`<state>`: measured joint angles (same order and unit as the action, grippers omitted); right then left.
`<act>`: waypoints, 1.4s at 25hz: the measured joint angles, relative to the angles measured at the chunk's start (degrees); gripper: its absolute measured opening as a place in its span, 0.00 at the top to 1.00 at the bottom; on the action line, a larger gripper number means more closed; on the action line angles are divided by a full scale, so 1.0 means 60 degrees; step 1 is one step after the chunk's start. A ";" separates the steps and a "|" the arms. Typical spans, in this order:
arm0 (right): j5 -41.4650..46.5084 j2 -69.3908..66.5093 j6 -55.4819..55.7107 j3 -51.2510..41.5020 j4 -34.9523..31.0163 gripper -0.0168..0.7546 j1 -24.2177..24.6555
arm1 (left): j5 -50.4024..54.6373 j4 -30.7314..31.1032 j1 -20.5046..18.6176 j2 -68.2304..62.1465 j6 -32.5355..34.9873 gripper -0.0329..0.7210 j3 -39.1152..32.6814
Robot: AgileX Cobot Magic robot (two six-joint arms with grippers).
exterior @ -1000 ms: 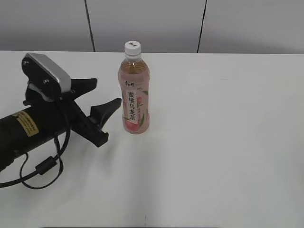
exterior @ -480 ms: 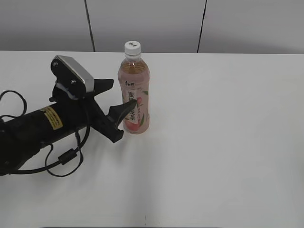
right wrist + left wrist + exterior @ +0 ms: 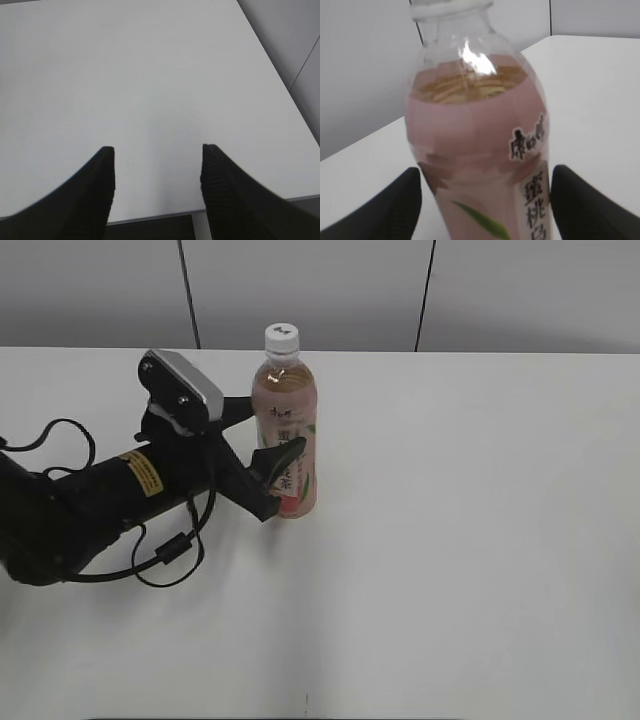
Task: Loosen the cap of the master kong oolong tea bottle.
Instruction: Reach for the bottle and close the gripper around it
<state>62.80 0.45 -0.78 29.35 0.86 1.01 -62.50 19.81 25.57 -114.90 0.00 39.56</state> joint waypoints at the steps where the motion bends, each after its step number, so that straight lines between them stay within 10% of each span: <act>1: 0.0000 0.0000 0.0000 0.0000 0.0000 0.43 0.0000 | 0.0000 0.0012 0.0000 -0.0071 0.0000 0.31 0.0108; 35: 0.0000 0.0000 0.0009 0.0000 0.0000 0.43 0.0000 | 0.0233 0.0283 0.0000 -0.0381 -0.0699 0.23 0.1106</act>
<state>62.80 0.45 -0.73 29.35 0.86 1.01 -61.10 21.51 25.57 -117.19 -4.19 46.20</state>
